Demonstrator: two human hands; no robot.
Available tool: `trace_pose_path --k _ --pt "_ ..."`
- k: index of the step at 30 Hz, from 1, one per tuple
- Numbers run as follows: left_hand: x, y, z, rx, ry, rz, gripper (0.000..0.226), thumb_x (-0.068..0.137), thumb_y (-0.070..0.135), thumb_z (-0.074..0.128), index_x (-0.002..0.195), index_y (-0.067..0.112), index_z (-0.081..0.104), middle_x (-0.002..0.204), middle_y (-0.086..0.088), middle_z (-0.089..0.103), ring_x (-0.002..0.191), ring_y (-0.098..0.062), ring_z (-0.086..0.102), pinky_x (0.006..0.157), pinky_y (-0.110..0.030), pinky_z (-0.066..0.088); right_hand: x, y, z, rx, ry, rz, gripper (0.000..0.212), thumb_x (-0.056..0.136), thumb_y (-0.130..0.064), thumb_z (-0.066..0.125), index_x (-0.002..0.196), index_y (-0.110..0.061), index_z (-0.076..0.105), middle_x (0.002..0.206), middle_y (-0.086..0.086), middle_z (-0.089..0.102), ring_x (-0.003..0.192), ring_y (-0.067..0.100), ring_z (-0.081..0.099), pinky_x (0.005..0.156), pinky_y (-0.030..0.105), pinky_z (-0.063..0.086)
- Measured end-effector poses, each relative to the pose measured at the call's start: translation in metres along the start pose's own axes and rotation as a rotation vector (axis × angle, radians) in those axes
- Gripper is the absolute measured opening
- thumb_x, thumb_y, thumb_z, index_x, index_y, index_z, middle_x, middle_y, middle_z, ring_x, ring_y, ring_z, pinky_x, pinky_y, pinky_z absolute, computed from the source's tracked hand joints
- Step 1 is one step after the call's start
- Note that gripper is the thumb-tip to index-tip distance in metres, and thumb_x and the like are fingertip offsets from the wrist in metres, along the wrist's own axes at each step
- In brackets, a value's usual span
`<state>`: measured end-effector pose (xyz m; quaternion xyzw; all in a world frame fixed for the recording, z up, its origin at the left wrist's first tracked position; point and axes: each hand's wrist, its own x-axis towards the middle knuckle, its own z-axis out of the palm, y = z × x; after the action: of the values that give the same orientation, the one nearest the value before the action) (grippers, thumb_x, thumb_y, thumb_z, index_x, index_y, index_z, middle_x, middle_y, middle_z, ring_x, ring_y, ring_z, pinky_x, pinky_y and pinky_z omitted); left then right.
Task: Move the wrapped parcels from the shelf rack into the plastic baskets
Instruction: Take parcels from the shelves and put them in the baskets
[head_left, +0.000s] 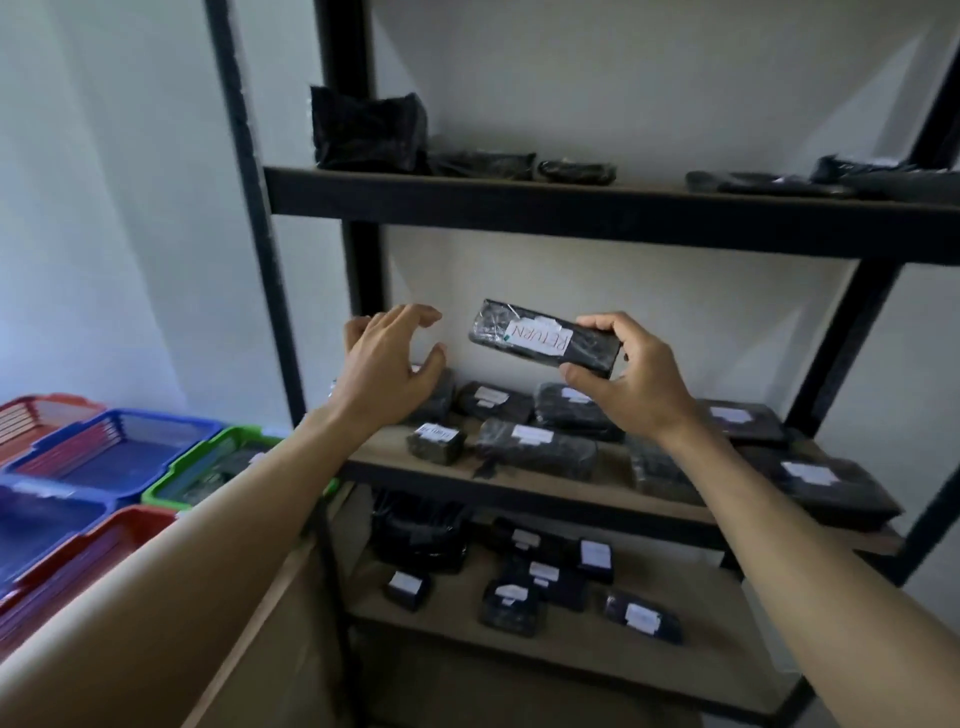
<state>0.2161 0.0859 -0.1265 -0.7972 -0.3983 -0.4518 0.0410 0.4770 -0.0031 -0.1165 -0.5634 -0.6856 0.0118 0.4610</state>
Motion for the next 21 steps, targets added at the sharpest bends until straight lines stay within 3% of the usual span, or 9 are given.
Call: trace_pose_path --k 2,4,12,16,21 --pt "-0.025 -0.030 -0.015 0.024 -0.064 -0.046 0.032 0.088 0.032 0.059 0.118 0.022 0.058 0.112 0.005 0.064 0.109 -0.018 0.056 0.100 -0.032 0.022 -0.009 -0.008 0.041 -0.035 -0.024 0.051 0.049 0.072 -0.042 0.074 0.116 -0.024 0.060 0.107 -0.007 0.066 0.097 0.008 0.060 0.091 0.030 0.051" --pt "-0.052 -0.059 -0.032 0.025 -0.103 -0.097 0.031 0.086 0.034 0.058 0.116 0.023 0.058 0.108 0.006 0.065 0.108 -0.018 0.056 0.102 -0.037 0.025 -0.019 -0.021 0.081 -0.054 -0.031 0.094 0.053 0.066 -0.052 0.068 0.113 -0.028 0.062 0.104 -0.009 0.068 0.099 0.017 0.063 0.091 0.047 0.049" --pt "-0.157 -0.165 -0.088 0.118 -0.241 -0.210 0.030 0.083 0.039 0.055 0.109 0.025 0.062 0.104 0.008 0.067 0.106 -0.020 0.057 0.085 -0.027 0.018 -0.066 -0.078 0.234 0.024 -0.227 0.193 0.055 0.070 -0.046 0.076 0.117 -0.023 0.060 0.110 -0.001 0.067 0.103 0.018 0.061 0.091 0.040 0.051" --pt "-0.186 -0.208 -0.109 0.135 -0.316 -0.302 0.038 0.083 0.044 0.052 0.116 0.027 0.060 0.112 0.010 0.065 0.112 -0.016 0.056 0.092 -0.032 0.020 -0.079 -0.107 0.294 0.007 -0.322 0.222 0.051 0.075 -0.037 0.078 0.119 -0.021 0.058 0.113 0.000 0.062 0.107 0.019 0.056 0.092 0.035 0.047" --pt "-0.204 -0.255 -0.127 0.143 -0.333 -0.410 0.031 0.089 0.032 0.060 0.119 0.021 0.059 0.120 0.005 0.064 0.114 -0.020 0.056 0.097 -0.037 0.027 -0.073 -0.126 0.357 -0.025 -0.410 0.217 0.051 0.078 -0.033 0.076 0.121 -0.014 0.057 0.115 0.001 0.053 0.107 0.020 0.054 0.093 0.032 0.044"
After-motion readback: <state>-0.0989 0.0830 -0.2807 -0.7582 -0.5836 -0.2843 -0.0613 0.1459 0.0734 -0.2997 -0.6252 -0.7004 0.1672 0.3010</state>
